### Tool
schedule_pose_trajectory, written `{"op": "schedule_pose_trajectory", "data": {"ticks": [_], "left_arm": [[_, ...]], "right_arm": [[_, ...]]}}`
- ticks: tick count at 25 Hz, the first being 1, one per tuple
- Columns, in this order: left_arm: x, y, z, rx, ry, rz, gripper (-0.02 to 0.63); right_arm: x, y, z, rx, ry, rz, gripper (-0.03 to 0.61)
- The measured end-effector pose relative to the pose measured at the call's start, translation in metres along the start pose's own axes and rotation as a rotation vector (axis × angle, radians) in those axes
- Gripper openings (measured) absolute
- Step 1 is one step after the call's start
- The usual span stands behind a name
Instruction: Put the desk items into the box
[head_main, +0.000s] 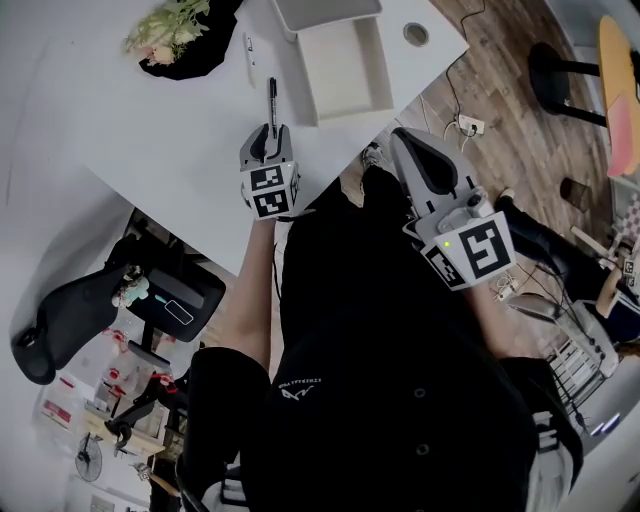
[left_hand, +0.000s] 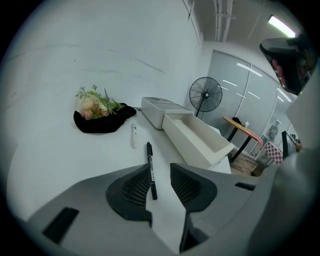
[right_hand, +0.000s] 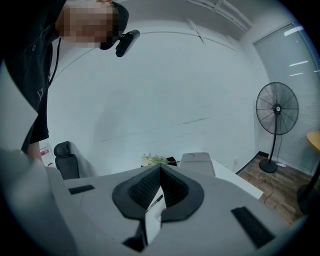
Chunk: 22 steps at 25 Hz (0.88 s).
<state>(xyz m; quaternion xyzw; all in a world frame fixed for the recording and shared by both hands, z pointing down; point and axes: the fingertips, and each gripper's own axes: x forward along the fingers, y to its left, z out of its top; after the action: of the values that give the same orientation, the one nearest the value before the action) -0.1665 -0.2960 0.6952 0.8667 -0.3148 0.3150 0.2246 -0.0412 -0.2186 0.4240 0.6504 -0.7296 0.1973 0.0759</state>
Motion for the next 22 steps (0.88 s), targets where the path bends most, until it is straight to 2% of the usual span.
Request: {"op": "schedule_pose_trajectory", "data": {"ticks": [8, 22], "left_arm": [[0.02, 0.005, -0.017, -0.021, 0.097, 0.026, 0.107], [0.038, 0.014, -0.032, -0.084, 0.165, 0.077, 0.106]], "right_arm": [[-0.002, -0.008, -0.005, 0.025, 0.005, -0.027, -0.002], [-0.008, -0.025, -0.007, 0.043, 0.002, -0.073, -0.002]]}}
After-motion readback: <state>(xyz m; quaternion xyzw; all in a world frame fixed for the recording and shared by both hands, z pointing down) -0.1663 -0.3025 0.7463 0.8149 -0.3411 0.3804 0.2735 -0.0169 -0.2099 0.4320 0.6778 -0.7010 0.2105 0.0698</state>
